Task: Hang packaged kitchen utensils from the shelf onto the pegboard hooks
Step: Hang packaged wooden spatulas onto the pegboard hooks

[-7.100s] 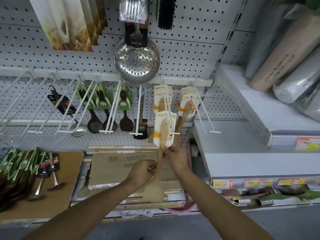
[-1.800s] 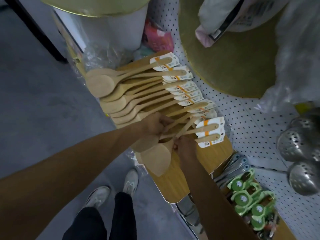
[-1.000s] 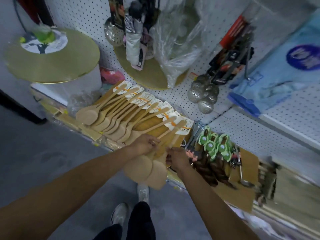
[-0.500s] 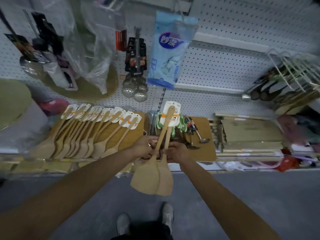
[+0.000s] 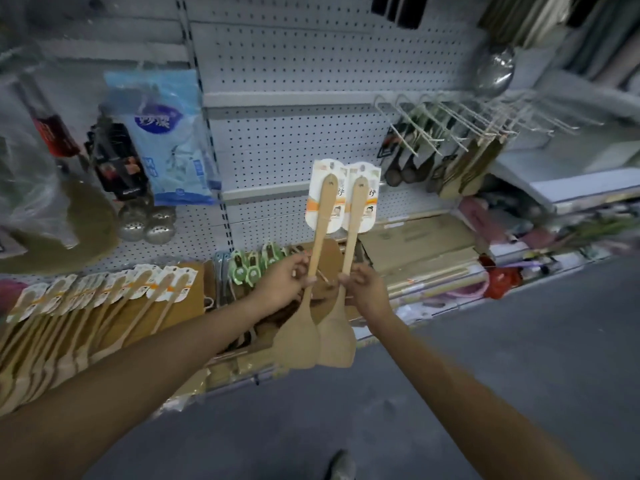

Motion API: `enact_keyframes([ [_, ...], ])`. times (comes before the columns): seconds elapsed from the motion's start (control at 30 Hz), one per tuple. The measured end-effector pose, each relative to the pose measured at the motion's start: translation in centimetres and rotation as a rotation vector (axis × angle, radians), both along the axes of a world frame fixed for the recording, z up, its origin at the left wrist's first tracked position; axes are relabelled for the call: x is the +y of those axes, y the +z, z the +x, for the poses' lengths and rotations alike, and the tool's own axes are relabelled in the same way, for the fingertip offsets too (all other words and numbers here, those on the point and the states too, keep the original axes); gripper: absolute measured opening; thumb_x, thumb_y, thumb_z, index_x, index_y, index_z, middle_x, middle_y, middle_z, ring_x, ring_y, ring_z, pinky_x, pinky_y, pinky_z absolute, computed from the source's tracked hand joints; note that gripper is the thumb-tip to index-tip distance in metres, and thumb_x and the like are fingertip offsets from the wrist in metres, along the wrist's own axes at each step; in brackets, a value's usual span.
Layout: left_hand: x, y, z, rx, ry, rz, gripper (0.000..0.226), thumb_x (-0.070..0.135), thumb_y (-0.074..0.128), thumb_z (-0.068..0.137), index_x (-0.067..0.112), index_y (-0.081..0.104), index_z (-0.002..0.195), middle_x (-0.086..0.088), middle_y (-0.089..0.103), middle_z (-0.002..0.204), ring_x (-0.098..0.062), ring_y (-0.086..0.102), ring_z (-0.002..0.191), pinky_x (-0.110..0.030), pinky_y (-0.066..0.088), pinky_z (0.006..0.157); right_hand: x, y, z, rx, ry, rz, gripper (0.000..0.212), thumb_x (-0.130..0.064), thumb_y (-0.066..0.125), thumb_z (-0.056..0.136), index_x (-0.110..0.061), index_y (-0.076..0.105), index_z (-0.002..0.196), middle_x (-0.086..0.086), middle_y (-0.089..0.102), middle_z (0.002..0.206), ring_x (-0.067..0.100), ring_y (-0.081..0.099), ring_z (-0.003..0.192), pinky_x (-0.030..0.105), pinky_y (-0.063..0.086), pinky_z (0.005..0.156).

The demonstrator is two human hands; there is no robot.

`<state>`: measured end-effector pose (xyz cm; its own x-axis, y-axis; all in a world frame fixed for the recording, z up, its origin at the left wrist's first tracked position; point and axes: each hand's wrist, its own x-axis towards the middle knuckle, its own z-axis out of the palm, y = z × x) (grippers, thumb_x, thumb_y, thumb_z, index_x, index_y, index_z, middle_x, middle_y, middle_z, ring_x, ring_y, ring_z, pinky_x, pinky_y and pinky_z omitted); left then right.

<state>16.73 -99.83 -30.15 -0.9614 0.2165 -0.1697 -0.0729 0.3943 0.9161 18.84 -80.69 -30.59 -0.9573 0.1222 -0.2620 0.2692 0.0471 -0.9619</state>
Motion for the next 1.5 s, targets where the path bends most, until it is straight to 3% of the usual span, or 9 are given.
enact_keyframes([
  [0.17, 9.0, 1.6, -2.4, 0.134, -0.019, -0.044, 0.028, 0.011, 0.076, 0.086, 0.024, 0.063, 0.106, 0.006, 0.059, 0.084, -0.018, 0.063, 0.079, -0.052, 0.057, 0.082, 9.8, 0.7, -1.7, 0.109, -0.039, 0.093, 0.015, -0.021, 0.071, 0.087, -0.012, 0.06, 0.087, 0.016, 0.069, 0.078, 0.037, 0.067, 0.077, 0.053, 0.054, 0.072],
  [0.33, 17.9, 3.3, -4.4, 0.219, -0.042, -0.044, 0.013, 0.027, 0.073, 0.09, 0.035, 0.062, 0.091, 0.012, 0.064, 0.088, -0.016, 0.069, 0.077, -0.044, 0.06, 0.073, 18.7, 3.0, -2.8, 0.175, -0.092, 0.153, 0.014, -0.023, 0.069, 0.089, -0.03, 0.064, 0.077, 0.02, 0.07, 0.089, 0.036, 0.07, 0.078, 0.055, 0.057, 0.074],
  [0.5, 25.6, 4.6, -6.2, 0.179, -0.09, 0.086, 0.013, 0.012, 0.069, 0.092, 0.025, 0.065, 0.09, -0.005, 0.066, 0.089, -0.029, 0.072, 0.084, -0.046, 0.063, 0.072, 26.1, 4.7, -3.3, 0.222, -0.196, 0.145, 0.013, -0.008, 0.069, 0.088, -0.017, 0.062, 0.083, 0.016, 0.07, 0.088, 0.033, 0.072, 0.075, 0.055, 0.057, 0.078],
  [0.67, 32.0, 4.6, -8.4, 0.166, -0.166, 0.117, 0.019, 0.008, 0.071, 0.09, 0.026, 0.067, 0.094, -0.01, 0.065, 0.097, -0.034, 0.072, 0.088, -0.042, 0.063, 0.073, 32.4, 4.8, -3.9, 0.236, -0.253, 0.157, 0.011, -0.014, 0.073, 0.084, -0.016, 0.064, 0.09, 0.008, 0.073, 0.086, 0.027, 0.073, 0.074, 0.056, 0.056, 0.08],
  [0.93, 40.8, 2.3, -14.3, 0.171, -0.266, 0.086, 0.027, 0.047, 0.069, 0.076, 0.026, 0.066, 0.092, 0.002, 0.065, 0.088, -0.028, 0.07, 0.088, -0.056, 0.058, 0.083, 40.8, 3.5, -7.0, 0.229, -0.366, 0.171, 0.008, -0.006, 0.066, 0.089, 0.0, 0.064, 0.095, 0.012, 0.073, 0.086, 0.024, 0.073, 0.077, 0.046, 0.06, 0.079],
  [1.07, 45.5, 1.8, -17.7, 0.151, -0.297, 0.104, 0.016, 0.029, 0.073, 0.082, 0.018, 0.067, 0.092, -0.006, 0.066, 0.09, -0.029, 0.071, 0.085, -0.054, 0.06, 0.077, 44.9, 3.3, -9.8, 0.225, -0.391, 0.221, 0.001, -0.007, 0.066, 0.089, -0.006, 0.065, 0.09, 0.008, 0.074, 0.085, 0.021, 0.073, 0.076, 0.038, 0.06, 0.074],
  [1.27, 50.9, 1.0, -24.8, 0.133, -0.329, 0.092, 0.03, 0.05, 0.069, 0.072, 0.025, 0.07, 0.09, 0.003, 0.072, 0.089, -0.019, 0.072, 0.089, -0.052, 0.059, 0.083, 50.5, 3.2, -15.7, 0.16, -0.395, 0.293, 0.005, -0.01, 0.068, 0.089, -0.014, 0.066, 0.087, 0.008, 0.074, 0.086, 0.018, 0.073, 0.076, 0.029, 0.054, 0.055],
  [1.4, 53.8, 1.8, -28.9, 0.193, -0.382, 0.031, 0.009, 0.032, 0.076, 0.084, 0.025, 0.07, 0.088, 0.007, 0.073, 0.085, -0.014, 0.072, 0.083, -0.05, 0.059, 0.082, 53.5, 3.4, -19.5, 0.163, -0.379, 0.352, 0.004, -0.011, 0.068, 0.09, -0.008, 0.067, 0.092, 0.003, 0.072, 0.081, 0.005, 0.066, 0.059, 0.018, 0.047, 0.049],
  [1.5, 55.2, 2.1, -31.1, 0.257, -0.385, 0.005, 0.01, 0.032, 0.076, 0.085, 0.025, 0.073, 0.091, 0.011, 0.074, 0.086, -0.01, 0.071, 0.083, -0.046, 0.06, 0.08, 55.5, 3.2, -21.6, 0.161, -0.35, 0.383, 0.008, -0.018, 0.071, 0.087, -0.012, 0.066, 0.085, 0.006, 0.071, 0.076, 0.005, 0.058, 0.051, 0.023, 0.043, 0.052],
])
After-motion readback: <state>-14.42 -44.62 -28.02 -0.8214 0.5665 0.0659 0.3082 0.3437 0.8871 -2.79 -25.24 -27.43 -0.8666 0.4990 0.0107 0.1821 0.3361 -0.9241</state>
